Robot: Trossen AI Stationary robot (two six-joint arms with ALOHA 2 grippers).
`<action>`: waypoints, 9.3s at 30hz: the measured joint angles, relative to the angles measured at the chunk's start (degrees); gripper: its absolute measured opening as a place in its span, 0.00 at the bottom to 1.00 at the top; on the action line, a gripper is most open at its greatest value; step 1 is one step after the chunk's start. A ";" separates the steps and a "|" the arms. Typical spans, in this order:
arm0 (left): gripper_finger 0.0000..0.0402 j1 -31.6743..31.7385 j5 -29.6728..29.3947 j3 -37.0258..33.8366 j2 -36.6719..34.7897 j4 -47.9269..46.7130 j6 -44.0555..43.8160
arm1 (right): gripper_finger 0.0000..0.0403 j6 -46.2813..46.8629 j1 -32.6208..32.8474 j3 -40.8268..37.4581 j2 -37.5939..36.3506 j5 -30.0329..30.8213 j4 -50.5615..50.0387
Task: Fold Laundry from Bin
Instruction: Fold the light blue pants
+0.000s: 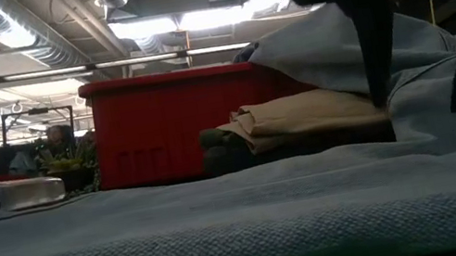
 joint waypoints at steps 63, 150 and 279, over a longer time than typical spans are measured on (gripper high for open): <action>0.34 6.56 22.13 -0.02 21.25 12.33 54.85 | 0.41 -0.63 2.90 0.04 -6.64 1.11 6.26; 0.32 -18.26 -19.57 -0.02 26.02 2.77 46.12 | 0.41 63.42 2.88 0.00 2.95 0.27 18.16; 0.32 -1.56 -16.65 11.17 35.46 -22.33 64.23 | 0.38 29.96 -5.04 -0.04 2.01 0.61 -7.04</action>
